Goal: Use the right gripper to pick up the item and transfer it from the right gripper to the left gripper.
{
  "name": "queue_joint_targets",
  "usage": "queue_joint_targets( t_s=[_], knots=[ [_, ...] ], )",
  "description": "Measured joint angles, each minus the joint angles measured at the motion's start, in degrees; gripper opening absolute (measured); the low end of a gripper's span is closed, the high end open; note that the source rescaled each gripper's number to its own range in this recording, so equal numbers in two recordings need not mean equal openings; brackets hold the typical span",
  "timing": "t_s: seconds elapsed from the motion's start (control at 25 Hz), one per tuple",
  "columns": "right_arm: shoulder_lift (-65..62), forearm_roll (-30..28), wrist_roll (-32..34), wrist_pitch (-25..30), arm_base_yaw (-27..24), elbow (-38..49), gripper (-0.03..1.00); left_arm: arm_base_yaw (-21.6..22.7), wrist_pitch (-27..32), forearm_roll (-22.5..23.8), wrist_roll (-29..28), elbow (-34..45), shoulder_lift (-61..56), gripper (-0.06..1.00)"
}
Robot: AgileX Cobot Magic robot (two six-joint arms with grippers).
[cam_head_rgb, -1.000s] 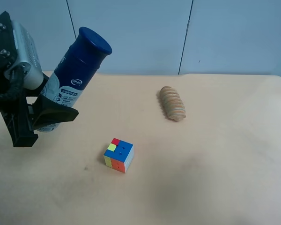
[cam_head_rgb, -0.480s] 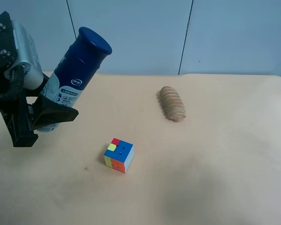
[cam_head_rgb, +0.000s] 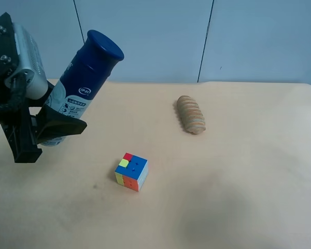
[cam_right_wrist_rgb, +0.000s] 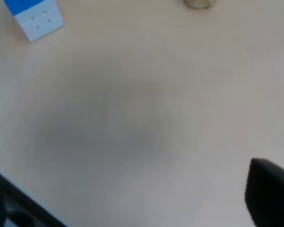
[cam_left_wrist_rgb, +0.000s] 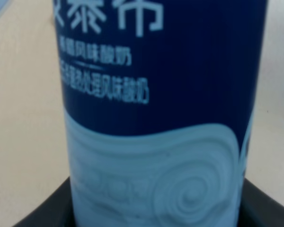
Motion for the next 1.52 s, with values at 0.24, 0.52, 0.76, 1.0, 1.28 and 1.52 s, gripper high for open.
queue_joint_targets(
  t_s=[0.24,0.52,0.76,1.0,1.28,1.52],
  knots=[
    [-9.6,0.0,0.0,-0.1,-15.0,0.0,1.0,0.0,0.0,0.0,0.0,0.0,0.0,0.04],
    [-13.6,0.0,0.0,-0.1,-30.1,0.0,1.0,0.0,0.0,0.0,0.0,0.0,0.0,0.04],
    [-13.6,0.0,0.0,-0.1,-33.4,0.0,1.0,0.0,0.0,0.0,0.0,0.0,0.0,0.04],
    [-13.6,0.0,0.0,-0.1,-33.4,0.0,1.0,0.0,0.1,0.1,-1.9,-0.1,0.0,0.04],
    [-13.6,0.0,0.0,-0.1,-33.4,0.0,1.0,0.0,3.9,8.7,-17.0,-8.1,1.6,0.04],
    [-13.6,0.0,0.0,-0.1,-33.4,0.0,1.0,0.0,12.2,20.0,-30.3,-15.5,8.0,0.04]
  ],
)
